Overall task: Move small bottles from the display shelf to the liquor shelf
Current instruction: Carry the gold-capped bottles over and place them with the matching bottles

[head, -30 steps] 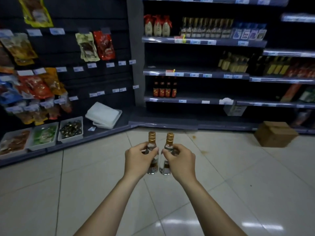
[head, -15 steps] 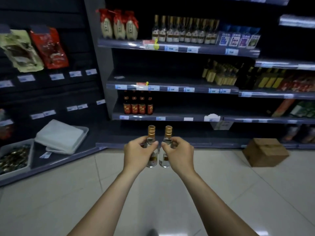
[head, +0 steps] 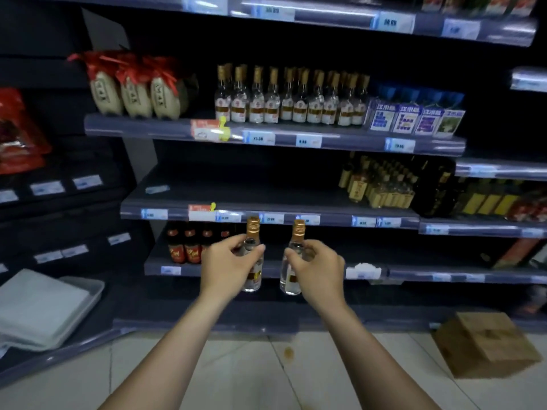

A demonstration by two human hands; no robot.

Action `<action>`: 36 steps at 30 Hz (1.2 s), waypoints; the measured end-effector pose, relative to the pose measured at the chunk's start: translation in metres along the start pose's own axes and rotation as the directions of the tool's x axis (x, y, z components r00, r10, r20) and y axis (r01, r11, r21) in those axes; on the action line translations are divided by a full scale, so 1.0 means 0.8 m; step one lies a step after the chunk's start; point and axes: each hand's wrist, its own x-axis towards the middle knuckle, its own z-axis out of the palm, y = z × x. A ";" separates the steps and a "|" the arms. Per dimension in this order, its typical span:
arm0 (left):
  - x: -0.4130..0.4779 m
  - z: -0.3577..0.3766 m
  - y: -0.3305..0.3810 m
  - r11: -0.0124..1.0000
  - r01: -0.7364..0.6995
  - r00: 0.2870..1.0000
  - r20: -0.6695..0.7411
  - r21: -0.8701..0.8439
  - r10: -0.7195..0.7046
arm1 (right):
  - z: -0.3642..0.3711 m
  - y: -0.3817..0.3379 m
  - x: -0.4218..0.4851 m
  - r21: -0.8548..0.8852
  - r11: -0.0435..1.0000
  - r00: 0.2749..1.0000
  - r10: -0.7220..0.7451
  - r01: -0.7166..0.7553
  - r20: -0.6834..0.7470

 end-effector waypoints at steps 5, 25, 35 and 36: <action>0.111 0.089 0.047 1.000 -0.011 0.995 -0.096 -0.013 0.009 | -0.042 0.008 0.168 0.023 0.998 0.998 -0.065 0.065 0.011; 0.497 0.203 0.197 0.969 -0.244 0.923 -0.299 0.037 0.244 | -0.030 -0.123 0.566 0.008 0.962 0.954 -0.270 0.274 -0.131; 0.532 0.218 0.162 0.904 -0.321 0.876 -0.274 0.282 0.397 | 0.014 -0.108 0.605 -0.064 0.960 0.947 -0.279 0.272 -0.160; 0.535 0.219 0.158 0.889 -0.331 0.863 -0.280 0.316 0.420 | 0.016 -0.107 0.605 -0.066 0.959 0.945 -0.284 0.277 -0.163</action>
